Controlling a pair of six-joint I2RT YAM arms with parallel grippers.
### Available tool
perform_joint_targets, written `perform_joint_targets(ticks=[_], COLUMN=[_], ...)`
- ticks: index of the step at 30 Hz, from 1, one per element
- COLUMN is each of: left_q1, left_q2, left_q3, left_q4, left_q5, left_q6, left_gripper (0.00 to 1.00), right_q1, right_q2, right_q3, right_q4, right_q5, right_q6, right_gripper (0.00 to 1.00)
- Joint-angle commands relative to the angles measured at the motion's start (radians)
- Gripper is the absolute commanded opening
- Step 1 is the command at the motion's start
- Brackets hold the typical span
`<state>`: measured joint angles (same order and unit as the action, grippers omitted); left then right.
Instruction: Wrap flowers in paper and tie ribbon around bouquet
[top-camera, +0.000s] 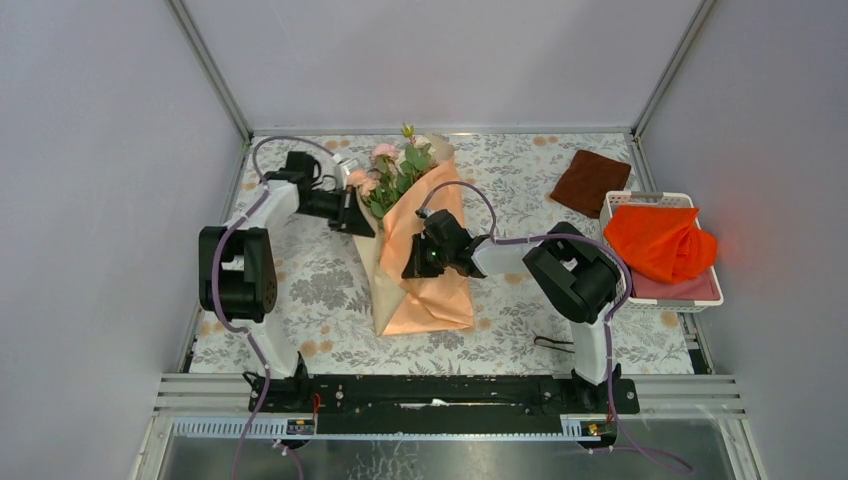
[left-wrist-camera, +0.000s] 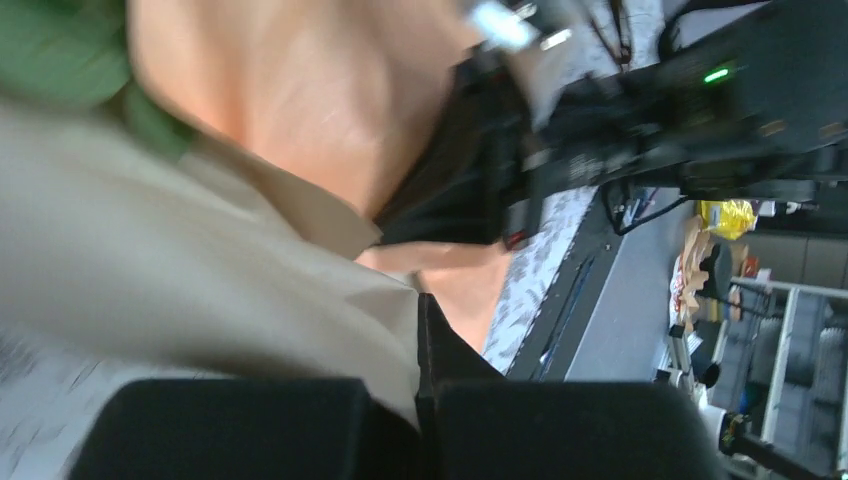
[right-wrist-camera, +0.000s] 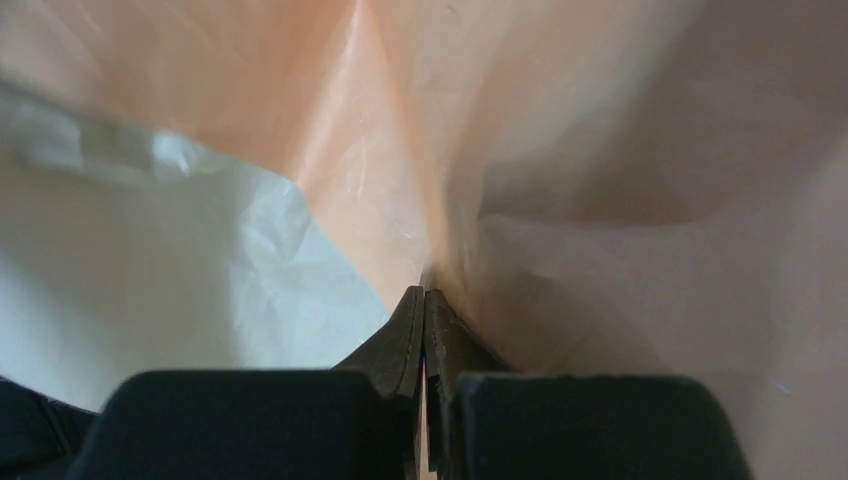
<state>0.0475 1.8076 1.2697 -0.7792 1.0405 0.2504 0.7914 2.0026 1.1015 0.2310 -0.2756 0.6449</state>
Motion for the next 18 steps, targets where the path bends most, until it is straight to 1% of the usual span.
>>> perform_joint_targets(ticks=[1, 5, 9, 14, 18], left_q1=[-0.149, -0.240, -0.268, -0.319, -0.340], left_q2=[-0.032, 0.057, 0.189, 0.318, 0.381], left_q3=[0.077, 0.126, 0.201, 0.280, 0.292], left_q4=[0.115, 0.317, 0.426, 0.416, 0.401], left_q5=[0.061, -0.038, -0.117, -0.213, -0.254], left_q6=[-0.181, -0.349, -0.452, -0.421, -0.396], left_gripper=[0.00, 0.00, 0.00, 0.00, 0.00], right_q1=[0.006, 0.015, 0.034, 0.040, 0.044], right_q2=[0.049, 0.007, -0.054, -0.124, -0.196], right_q3=[-0.059, -0.102, -0.149, -0.185, -0.197], right_q4=[0.004, 0.082, 0.152, 0.192, 0.142], right_q5=[0.019, 0.048, 0.089, 0.117, 0.133], right_q6=[0.025, 0.051, 0.074, 0.101, 0.108], right_gripper=[0.00, 0.00, 0.00, 0.00, 0.00])
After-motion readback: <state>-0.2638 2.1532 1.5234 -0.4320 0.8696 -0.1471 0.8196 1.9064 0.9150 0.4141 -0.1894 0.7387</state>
